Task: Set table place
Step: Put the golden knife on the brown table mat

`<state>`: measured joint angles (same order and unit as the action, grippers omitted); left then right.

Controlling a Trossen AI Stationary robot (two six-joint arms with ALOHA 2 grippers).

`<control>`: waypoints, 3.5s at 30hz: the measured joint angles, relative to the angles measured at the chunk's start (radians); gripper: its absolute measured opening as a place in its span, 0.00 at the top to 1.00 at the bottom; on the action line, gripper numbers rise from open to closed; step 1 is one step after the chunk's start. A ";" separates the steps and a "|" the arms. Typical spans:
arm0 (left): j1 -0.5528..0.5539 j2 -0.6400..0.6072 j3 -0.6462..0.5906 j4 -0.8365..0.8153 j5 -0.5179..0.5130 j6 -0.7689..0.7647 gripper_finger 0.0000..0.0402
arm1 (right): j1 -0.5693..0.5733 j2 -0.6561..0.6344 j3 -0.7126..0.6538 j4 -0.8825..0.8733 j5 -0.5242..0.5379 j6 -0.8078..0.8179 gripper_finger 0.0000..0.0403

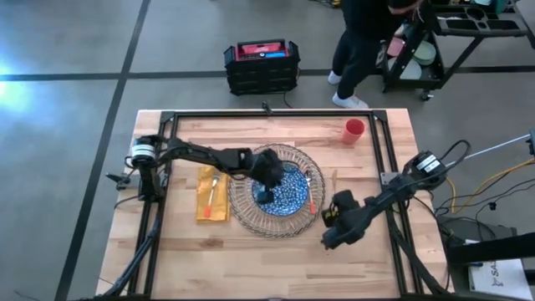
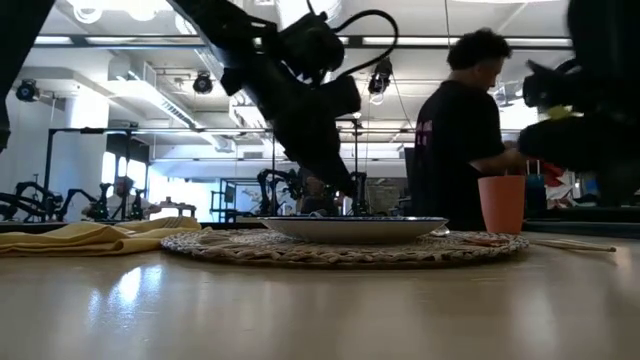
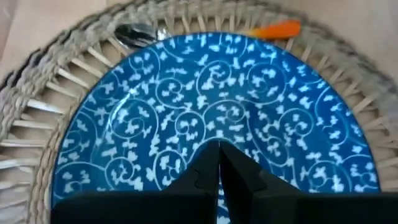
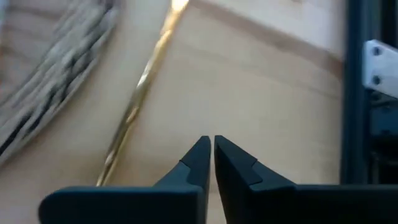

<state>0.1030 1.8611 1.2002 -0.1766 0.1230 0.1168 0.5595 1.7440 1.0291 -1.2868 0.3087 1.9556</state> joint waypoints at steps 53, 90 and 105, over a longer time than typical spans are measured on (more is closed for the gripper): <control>-0.029 -0.019 0.023 -0.132 -0.088 0.106 1.00 | -0.164 -0.037 0.000 0.265 0.105 -0.102 0.99; -0.029 -0.020 0.022 -0.121 -0.088 0.110 1.00 | -0.390 0.006 -0.035 0.655 0.104 -0.439 0.99; -0.029 -0.022 0.022 -0.124 -0.089 0.110 1.00 | -0.390 0.062 0.018 0.713 0.068 -0.511 0.99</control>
<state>0.0739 1.8393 1.2224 -0.3009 0.0341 0.2266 0.1697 1.8061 1.0474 -0.5737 0.3762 1.4446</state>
